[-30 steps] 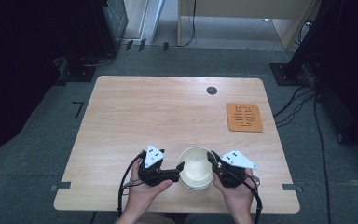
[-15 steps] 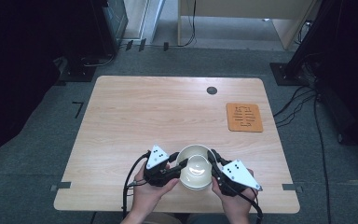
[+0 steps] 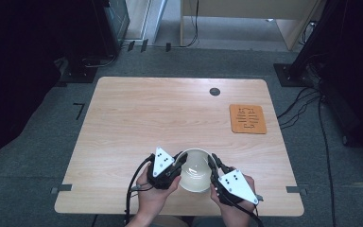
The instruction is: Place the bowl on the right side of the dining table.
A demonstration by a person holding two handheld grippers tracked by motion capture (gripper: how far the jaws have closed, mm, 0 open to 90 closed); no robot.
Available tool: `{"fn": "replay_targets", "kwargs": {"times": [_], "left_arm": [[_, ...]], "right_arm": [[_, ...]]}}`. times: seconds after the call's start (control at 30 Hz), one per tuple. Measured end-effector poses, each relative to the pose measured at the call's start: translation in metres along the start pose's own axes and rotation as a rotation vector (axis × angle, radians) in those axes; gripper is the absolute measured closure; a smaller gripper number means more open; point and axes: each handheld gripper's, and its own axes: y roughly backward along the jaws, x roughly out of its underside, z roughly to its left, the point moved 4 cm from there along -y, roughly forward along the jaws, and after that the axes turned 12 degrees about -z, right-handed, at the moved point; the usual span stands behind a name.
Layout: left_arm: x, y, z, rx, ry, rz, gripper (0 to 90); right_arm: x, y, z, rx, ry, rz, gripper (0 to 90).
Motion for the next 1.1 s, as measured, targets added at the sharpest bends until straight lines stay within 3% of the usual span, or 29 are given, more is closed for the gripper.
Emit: {"fn": "replay_targets", "kwargs": {"times": [0.07,0.17,0.27,0.3,0.33,0.47,0.53,0.63,0.67,0.7,0.73,0.77,0.83,0.97,1.03,1.1], "left_arm": [[-0.002,0.001,0.000,-0.007,-0.017,-0.017,83.8],[-0.004,0.003,0.000,-0.023,-0.029,-0.041,83.7],[-0.007,0.006,0.000,-0.029,-0.028,-0.066,83.8],[-0.008,0.008,0.000,-0.036,-0.038,-0.084,83.7],[-0.011,0.011,-0.003,-0.052,-0.074,-0.114,83.5],[-0.010,0.014,-0.011,-0.069,-0.118,-0.146,83.4],[-0.009,0.015,-0.010,-0.066,-0.116,-0.152,83.0],[-0.009,0.017,-0.009,-0.062,-0.110,-0.172,81.7],[-0.009,0.018,-0.008,-0.050,-0.089,-0.179,79.4],[-0.012,0.020,-0.004,-0.009,-0.031,-0.189,73.4],[-0.012,0.020,-0.004,-0.009,-0.031,-0.189,65.9],[-0.014,0.024,0.001,0.015,-0.004,-0.202,60.5],[-0.016,0.027,0.004,0.008,-0.005,-0.200,48.9],[-0.017,0.029,0.013,-0.021,0.025,-0.175,13.3],[-0.016,0.031,0.022,-0.039,0.051,-0.152,5.2],[-0.016,0.034,0.027,-0.030,0.069,-0.151,0.0]], "right_arm": [[-0.001,0.000,0.000,-0.001,-0.019,0.007,82.9],[-0.001,-0.002,-0.002,-0.002,-0.087,0.027,80.5],[0.001,-0.003,-0.002,-0.002,-0.109,0.046,77.5],[0.005,-0.005,0.000,0.002,-0.124,0.063,75.7],[0.007,-0.006,0.001,0.002,-0.138,0.074,76.0],[0.007,-0.006,0.004,0.082,-0.167,0.069,84.6],[0.008,-0.006,0.003,0.076,-0.185,0.071,85.0],[0.007,-0.005,0.005,0.074,-0.175,0.057,85.3],[0.006,-0.005,0.005,0.073,-0.171,0.048,85.2],[0.005,-0.005,0.005,0.074,-0.165,0.040,85.1],[0.004,-0.006,0.005,0.085,-0.142,0.042,85.1],[0.003,-0.006,0.003,0.092,-0.130,0.041,85.0],[0.001,-0.007,-0.002,0.092,-0.141,0.032,85.0],[-0.003,-0.007,-0.009,0.100,-0.130,0.016,84.8],[-0.006,-0.008,-0.013,0.103,-0.124,0.012,84.7],[-0.006,-0.010,-0.016,0.106,-0.125,0.013,84.4]]}}
